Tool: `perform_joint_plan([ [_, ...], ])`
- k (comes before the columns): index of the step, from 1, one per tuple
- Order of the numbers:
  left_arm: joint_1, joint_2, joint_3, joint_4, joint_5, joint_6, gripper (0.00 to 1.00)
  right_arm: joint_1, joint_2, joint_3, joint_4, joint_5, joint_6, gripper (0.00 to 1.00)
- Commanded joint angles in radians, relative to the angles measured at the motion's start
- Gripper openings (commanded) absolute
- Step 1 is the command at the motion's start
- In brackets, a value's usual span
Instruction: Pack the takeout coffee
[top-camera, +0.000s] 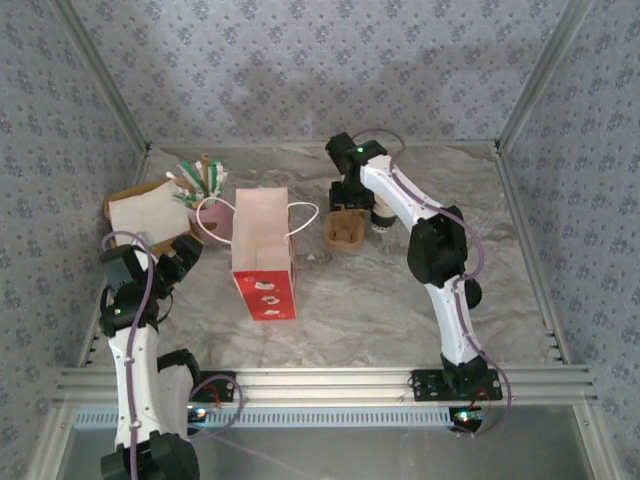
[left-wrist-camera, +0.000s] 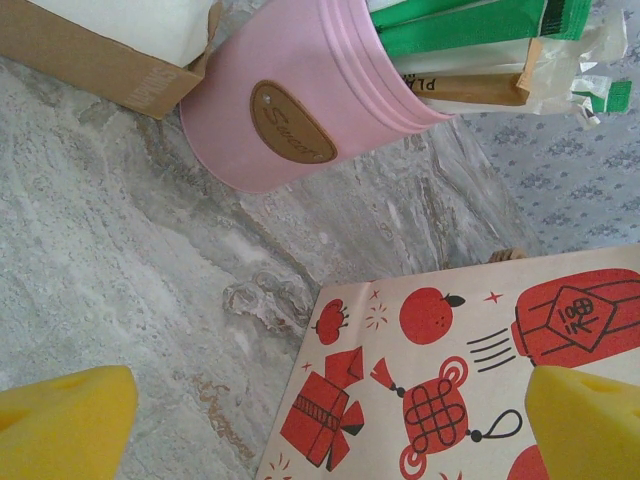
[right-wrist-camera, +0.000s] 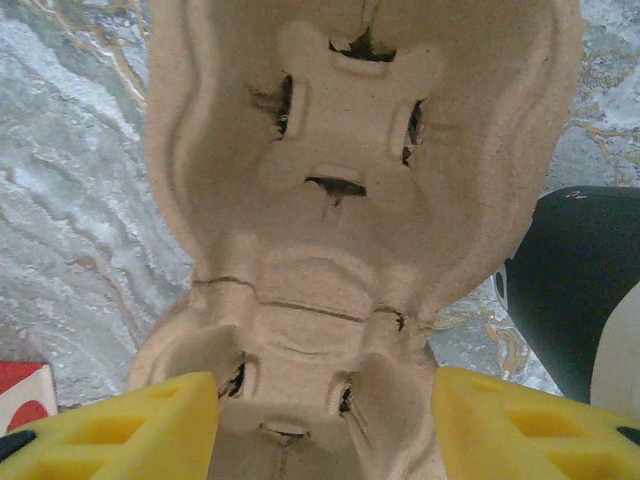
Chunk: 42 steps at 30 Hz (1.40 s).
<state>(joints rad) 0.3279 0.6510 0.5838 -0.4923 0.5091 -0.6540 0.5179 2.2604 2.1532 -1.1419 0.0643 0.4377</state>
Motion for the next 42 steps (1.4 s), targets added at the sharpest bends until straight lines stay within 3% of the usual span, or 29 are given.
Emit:
perform_joint_plan([
  [1,0.008,0.003,0.002,0.027,0.025,0.023,1.00,0.001,0.029,0.037,-0.037,0.028,0.025,0.59],
  [42,0.008,0.002,-0.001,0.029,0.032,0.034,1.00,0.016,0.128,0.121,-0.064,0.042,0.052,0.51],
])
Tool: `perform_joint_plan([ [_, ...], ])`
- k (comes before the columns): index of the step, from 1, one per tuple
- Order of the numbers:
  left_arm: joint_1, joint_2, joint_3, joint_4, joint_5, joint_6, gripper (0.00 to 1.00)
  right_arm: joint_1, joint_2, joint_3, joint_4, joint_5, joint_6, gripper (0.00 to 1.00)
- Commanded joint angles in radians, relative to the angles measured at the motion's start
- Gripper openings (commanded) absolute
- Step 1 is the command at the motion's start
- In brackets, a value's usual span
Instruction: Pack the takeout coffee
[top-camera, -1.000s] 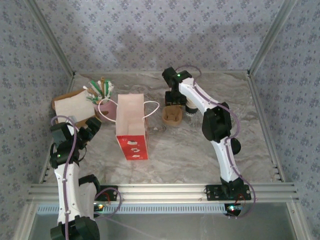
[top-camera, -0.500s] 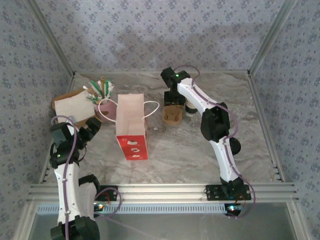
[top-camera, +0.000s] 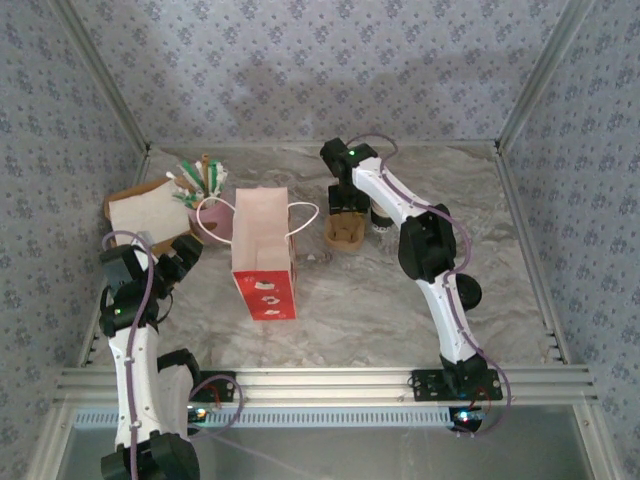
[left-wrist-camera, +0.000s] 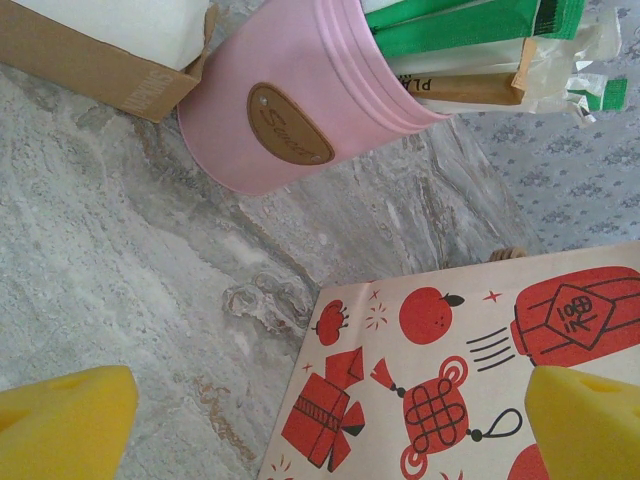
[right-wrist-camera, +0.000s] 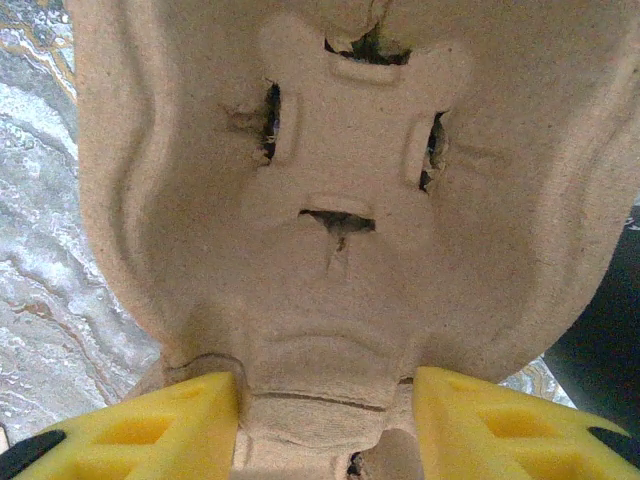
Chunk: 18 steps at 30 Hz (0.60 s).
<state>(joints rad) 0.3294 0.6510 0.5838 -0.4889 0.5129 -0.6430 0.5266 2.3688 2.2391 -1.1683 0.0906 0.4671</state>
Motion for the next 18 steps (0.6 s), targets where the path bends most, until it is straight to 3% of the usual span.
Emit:
perform_joint_plan([
  [1,0.007,0.002,-0.002,0.026,0.029,0.022,0.99,0.009,0.019,0.034,-0.037,0.015,0.022,0.49],
  [18,0.007,0.001,-0.005,0.029,0.031,0.023,0.99,0.013,0.002,0.048,-0.054,0.018,0.022,0.42],
])
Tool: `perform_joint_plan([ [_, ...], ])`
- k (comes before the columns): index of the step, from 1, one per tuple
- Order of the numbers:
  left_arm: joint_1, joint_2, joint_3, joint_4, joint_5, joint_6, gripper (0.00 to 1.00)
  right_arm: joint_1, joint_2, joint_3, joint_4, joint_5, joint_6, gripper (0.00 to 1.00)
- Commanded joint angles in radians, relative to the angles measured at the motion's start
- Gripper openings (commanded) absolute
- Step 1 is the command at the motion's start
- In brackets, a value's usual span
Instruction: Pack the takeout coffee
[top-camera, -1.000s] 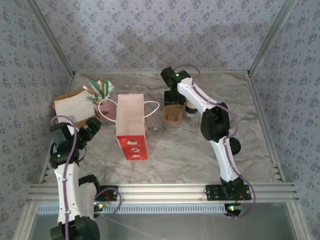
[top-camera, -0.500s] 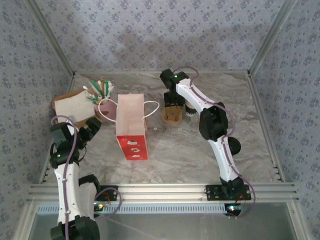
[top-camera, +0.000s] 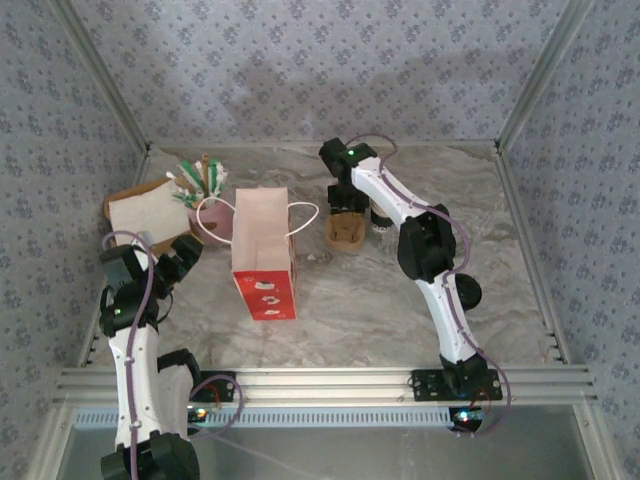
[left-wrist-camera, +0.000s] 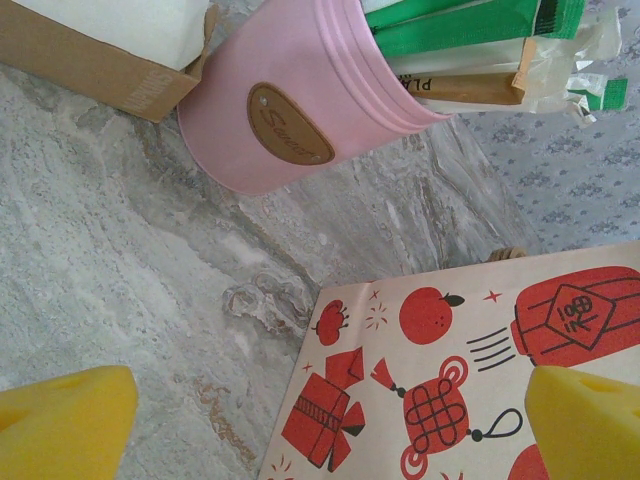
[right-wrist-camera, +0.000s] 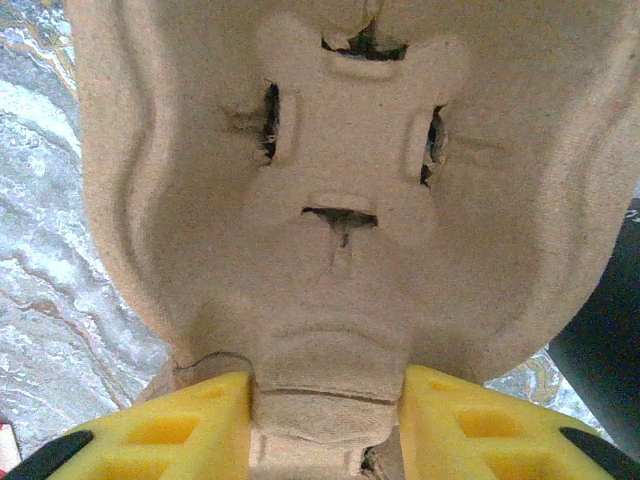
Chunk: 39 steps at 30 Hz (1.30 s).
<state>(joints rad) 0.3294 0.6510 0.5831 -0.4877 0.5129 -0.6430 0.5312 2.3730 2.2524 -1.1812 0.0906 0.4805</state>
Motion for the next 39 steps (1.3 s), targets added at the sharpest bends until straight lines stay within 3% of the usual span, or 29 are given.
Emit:
perform_joint_plan([
  [1,0.008,0.002,-0.005,0.028,0.032,0.022,0.99,0.009,-0.006,0.033,-0.042,0.018,0.009,0.42],
  [39,0.007,-0.013,-0.001,0.028,0.048,0.001,0.99,0.047,-0.272,-0.223,0.014,-0.016,-0.020,0.42],
])
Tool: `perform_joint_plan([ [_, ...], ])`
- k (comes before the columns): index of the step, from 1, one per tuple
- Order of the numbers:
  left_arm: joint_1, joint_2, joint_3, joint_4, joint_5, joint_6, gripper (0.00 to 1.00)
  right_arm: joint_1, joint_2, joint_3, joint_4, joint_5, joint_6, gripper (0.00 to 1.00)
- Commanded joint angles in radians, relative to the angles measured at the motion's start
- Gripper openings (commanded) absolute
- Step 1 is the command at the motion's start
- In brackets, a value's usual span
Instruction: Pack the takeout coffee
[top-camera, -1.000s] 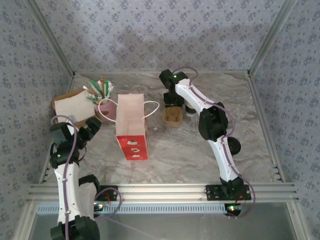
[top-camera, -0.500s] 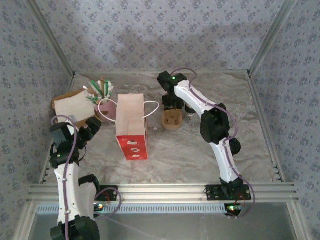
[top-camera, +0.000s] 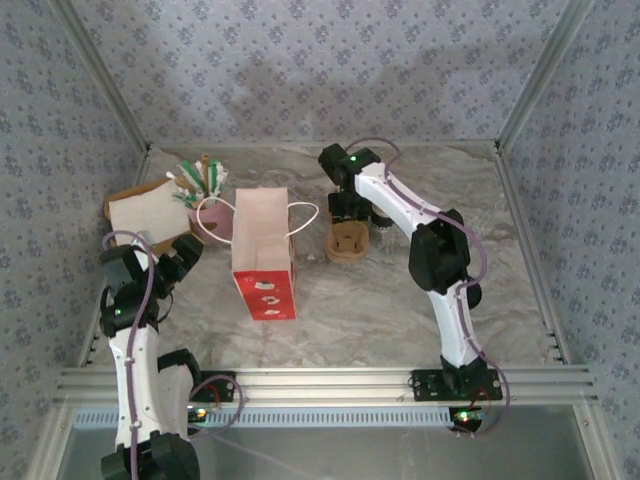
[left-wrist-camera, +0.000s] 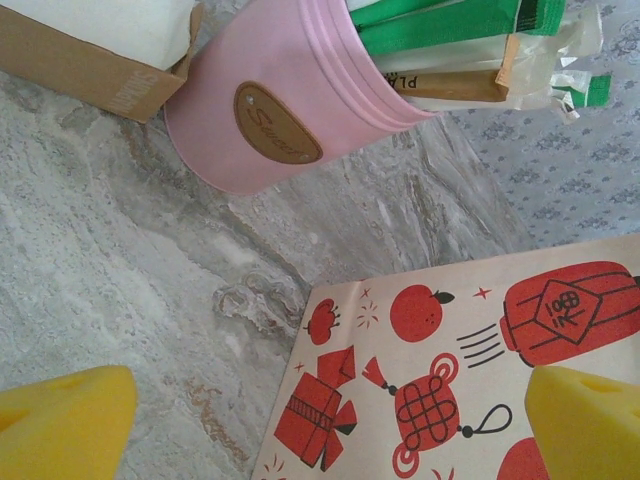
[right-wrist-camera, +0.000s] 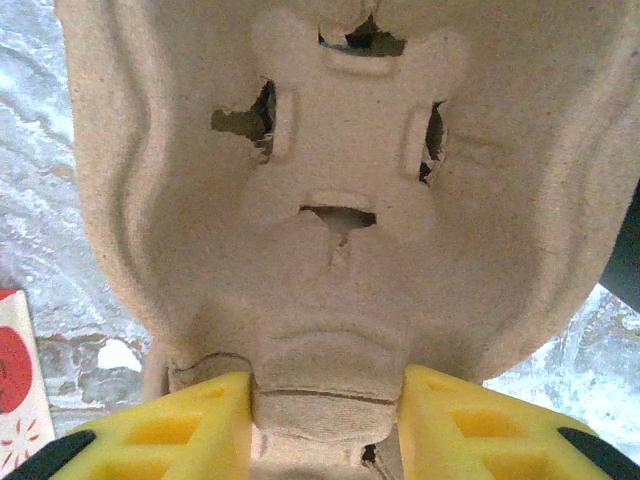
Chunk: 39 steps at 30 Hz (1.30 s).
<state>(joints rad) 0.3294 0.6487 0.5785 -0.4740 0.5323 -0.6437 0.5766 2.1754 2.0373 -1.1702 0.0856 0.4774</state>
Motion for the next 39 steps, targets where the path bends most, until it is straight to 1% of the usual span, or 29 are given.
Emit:
perform_joint_plan([
  [1,0.007,-0.009,0.003,0.018,0.033,-0.002,1.00,0.001,-0.089,-0.014,0.008,-0.018,-0.019,0.42],
  [9,0.007,0.041,0.000,0.014,0.053,-0.021,0.99,-0.002,-0.189,-0.047,0.016,-0.063,-0.039,0.40],
  [13,-0.001,0.065,0.004,-0.015,0.055,-0.009,0.96,-0.003,-0.267,-0.078,0.029,-0.078,-0.053,0.40],
  [16,-0.063,0.084,0.016,-0.045,0.011,0.004,0.94,-0.006,-0.322,-0.084,0.020,-0.089,-0.065,0.40],
  [18,-0.141,0.110,0.026,-0.059,-0.041,0.003,0.94,-0.009,-0.361,-0.085,0.009,-0.096,-0.075,0.41],
  [21,-0.231,0.143,0.026,-0.063,-0.113,-0.013,0.92,-0.011,-0.419,-0.087,-0.009,-0.095,-0.090,0.41],
  [24,-0.278,0.149,0.009,-0.044,-0.155,-0.044,0.90,-0.015,-0.481,-0.092,-0.028,-0.094,-0.101,0.41],
  [29,-0.327,0.163,-0.023,-0.016,-0.191,-0.080,0.85,-0.018,-0.582,-0.103,-0.046,-0.119,-0.110,0.42],
  [34,-0.409,0.168,-0.049,-0.002,-0.242,-0.113,0.83,-0.019,-0.659,-0.102,-0.045,-0.157,-0.109,0.43],
  [39,-0.482,0.135,-0.107,0.034,-0.279,-0.176,0.82,-0.006,-0.693,-0.074,-0.045,-0.198,-0.112,0.43],
])
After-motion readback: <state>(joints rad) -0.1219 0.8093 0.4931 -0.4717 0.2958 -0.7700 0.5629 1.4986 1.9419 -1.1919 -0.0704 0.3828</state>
